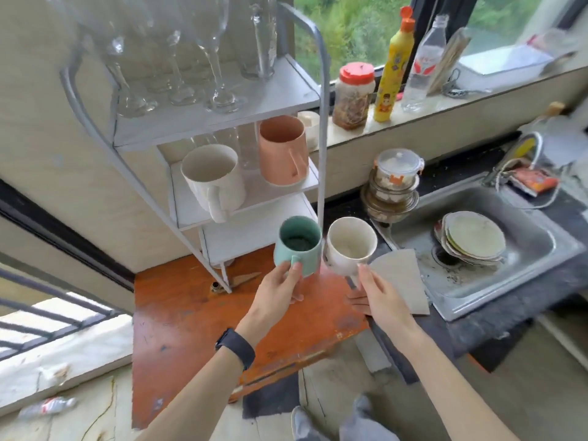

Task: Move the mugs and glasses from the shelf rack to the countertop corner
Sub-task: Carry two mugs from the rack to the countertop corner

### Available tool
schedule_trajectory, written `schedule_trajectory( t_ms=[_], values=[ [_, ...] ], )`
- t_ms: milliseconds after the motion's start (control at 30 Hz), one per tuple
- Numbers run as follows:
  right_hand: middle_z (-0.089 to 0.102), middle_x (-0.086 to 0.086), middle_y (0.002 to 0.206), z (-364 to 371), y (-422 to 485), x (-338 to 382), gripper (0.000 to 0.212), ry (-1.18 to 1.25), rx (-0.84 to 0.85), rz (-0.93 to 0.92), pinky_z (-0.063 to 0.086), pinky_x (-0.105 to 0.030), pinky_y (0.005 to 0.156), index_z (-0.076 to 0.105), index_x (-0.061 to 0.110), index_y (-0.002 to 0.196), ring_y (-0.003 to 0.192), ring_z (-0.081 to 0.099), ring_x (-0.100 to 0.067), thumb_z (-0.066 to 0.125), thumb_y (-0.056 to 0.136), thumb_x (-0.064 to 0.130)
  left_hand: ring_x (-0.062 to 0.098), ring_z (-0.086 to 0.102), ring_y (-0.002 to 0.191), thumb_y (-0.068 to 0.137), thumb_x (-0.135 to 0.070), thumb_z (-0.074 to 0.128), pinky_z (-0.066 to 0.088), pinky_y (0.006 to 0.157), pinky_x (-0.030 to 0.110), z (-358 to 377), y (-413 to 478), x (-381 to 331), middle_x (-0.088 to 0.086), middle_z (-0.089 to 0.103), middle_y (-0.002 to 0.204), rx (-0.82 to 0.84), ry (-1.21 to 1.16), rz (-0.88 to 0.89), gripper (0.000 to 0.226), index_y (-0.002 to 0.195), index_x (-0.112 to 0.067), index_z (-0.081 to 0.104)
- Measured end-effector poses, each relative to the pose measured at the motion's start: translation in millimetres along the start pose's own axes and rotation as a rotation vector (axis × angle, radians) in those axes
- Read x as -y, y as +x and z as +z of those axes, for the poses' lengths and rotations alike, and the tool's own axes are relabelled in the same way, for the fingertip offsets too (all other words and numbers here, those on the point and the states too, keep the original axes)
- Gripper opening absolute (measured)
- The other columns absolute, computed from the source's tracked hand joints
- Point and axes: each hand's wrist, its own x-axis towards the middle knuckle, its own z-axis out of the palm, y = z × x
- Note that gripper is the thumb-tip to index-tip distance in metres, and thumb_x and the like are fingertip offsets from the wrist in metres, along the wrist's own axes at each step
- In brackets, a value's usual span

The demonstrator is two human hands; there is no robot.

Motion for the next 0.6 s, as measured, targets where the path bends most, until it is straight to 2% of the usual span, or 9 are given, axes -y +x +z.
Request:
schedule_trajectory(
  t_ms=[67,100,200,267,367,467,533,600],
  values=[
    [0.074,-0.006,0.080,-29,-13,-9,0.044,0.065,-0.101,0.019,0.063,-0.039,0.077,0.067,0.015,0.098,0.083,0.076,-0.028,0.046,0.101,0.053,0.013,0.066,0.075,0.098,-0.055,0.045,0.057,0.072,0.027,31,0,-18,-0.005,0.066,0.087,0.084,0.014,0.040,0.029,0.098,-0.031,0.061],
    [0.074,-0.006,0.076,-45,-21,-12,0.043,0.093,-0.158,0.021,0.063,-0.037,0.075,0.066,0.013,0.098,0.082,0.076,-0.028,0.046,0.101,0.051,0.013,0.065,0.075,0.099,-0.053,0.046,0.057,0.072,0.027,48,0,-28,-0.006,0.066,0.085,0.130,0.016,0.066,0.027,0.097,-0.031,0.062],
    [0.075,-0.005,0.072,-101,-52,-20,0.042,0.151,-0.333,0.016,0.060,-0.028,0.063,0.065,0.019,0.084,0.078,0.077,-0.026,0.048,0.099,0.054,0.011,0.065,0.067,0.102,-0.045,0.046,0.054,0.072,0.033,110,-3,-58,-0.003,0.065,0.083,0.297,0.043,0.121,0.034,0.095,-0.017,0.063],
    [0.073,-0.005,0.071,-142,-77,-26,0.045,0.176,-0.441,0.000,0.058,-0.027,0.062,0.064,0.022,0.077,0.077,0.077,-0.025,0.048,0.098,0.058,0.013,0.064,0.064,0.103,-0.041,0.046,0.050,0.071,0.038,157,-7,-78,0.001,0.059,0.082,0.403,0.064,0.144,0.035,0.088,-0.012,0.058],
    [0.071,-0.003,0.068,-207,-119,-36,0.050,0.214,-0.612,-0.017,0.058,-0.032,0.066,0.062,0.011,0.084,0.075,0.076,-0.025,0.049,0.098,0.057,0.016,0.065,0.062,0.104,-0.038,0.046,0.048,0.066,0.034,232,-22,-106,-0.004,0.057,0.077,0.553,0.110,0.216,0.035,0.080,-0.015,0.054],
    [0.069,-0.004,0.069,-273,-167,-49,0.053,0.242,-0.747,-0.030,0.058,-0.028,0.063,0.058,0.004,0.088,0.075,0.076,-0.024,0.048,0.099,0.055,0.013,0.061,0.060,0.104,-0.037,0.047,0.048,0.059,0.026,311,-50,-130,-0.006,0.057,0.073,0.690,0.082,0.256,0.034,0.080,-0.014,0.055],
    [0.069,-0.005,0.072,-317,-203,-58,0.051,0.257,-0.820,-0.032,0.059,-0.027,0.063,0.057,0.006,0.087,0.074,0.076,-0.022,0.047,0.100,0.054,0.014,0.059,0.060,0.104,-0.036,0.048,0.049,0.065,0.032,367,-73,-145,-0.001,0.057,0.076,0.771,0.060,0.252,0.032,0.082,-0.013,0.056],
    [0.070,-0.009,0.077,-361,-240,-67,0.050,0.254,-0.877,-0.034,0.060,-0.032,0.067,0.055,0.009,0.083,0.075,0.076,-0.022,0.045,0.100,0.054,0.018,0.062,0.060,0.103,-0.039,0.049,0.050,0.067,0.034,422,-97,-157,0.003,0.057,0.080,0.841,0.063,0.256,0.032,0.085,-0.013,0.058]
  ],
)
